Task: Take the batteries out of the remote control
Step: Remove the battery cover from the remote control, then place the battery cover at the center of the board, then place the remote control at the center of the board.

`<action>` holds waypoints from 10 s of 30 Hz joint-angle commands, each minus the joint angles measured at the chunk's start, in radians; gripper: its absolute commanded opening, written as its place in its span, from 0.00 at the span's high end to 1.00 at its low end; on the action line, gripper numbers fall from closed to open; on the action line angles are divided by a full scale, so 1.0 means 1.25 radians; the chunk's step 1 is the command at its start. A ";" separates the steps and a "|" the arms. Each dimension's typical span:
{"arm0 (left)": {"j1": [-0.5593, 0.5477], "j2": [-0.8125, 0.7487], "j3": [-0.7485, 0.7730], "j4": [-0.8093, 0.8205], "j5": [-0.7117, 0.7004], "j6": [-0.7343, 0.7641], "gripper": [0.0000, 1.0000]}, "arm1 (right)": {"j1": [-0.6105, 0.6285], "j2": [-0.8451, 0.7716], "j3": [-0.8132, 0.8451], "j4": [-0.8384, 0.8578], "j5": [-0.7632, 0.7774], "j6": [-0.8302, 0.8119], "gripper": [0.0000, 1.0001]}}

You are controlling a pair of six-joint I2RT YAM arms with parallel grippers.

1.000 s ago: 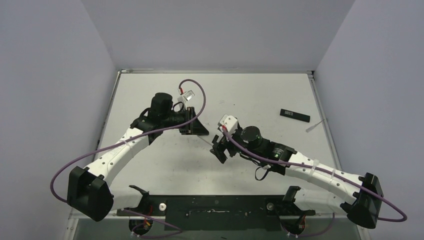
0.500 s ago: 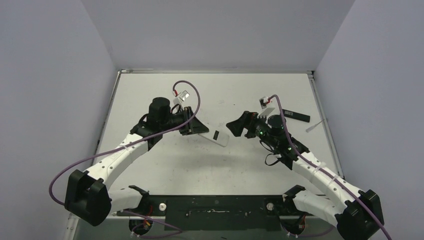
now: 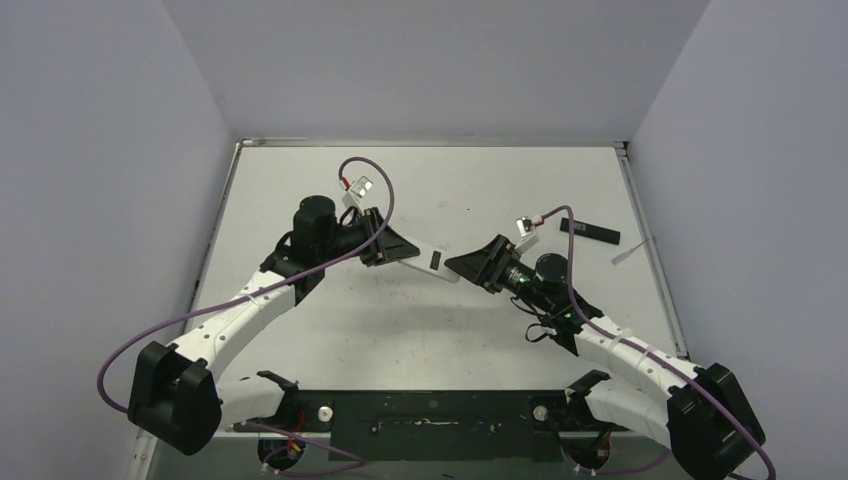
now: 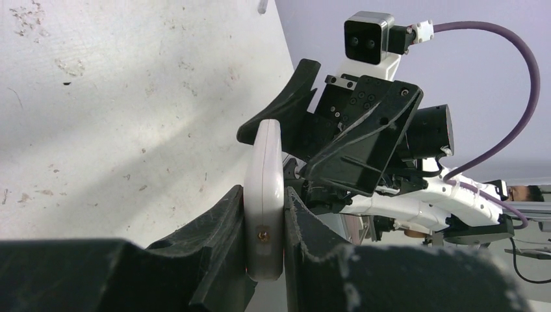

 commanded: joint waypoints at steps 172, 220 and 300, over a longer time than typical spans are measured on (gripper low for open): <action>0.123 -0.062 -0.071 0.089 0.071 -0.034 1.00 | -0.044 -0.029 0.051 0.012 -0.111 0.004 0.95; 0.180 -0.031 -0.090 0.057 0.072 -0.028 1.00 | 0.216 0.047 -0.146 -0.315 0.015 -0.109 0.79; 0.220 -0.209 -0.047 -0.373 -0.389 0.100 0.03 | 0.361 0.233 0.267 -0.606 0.424 -0.226 0.90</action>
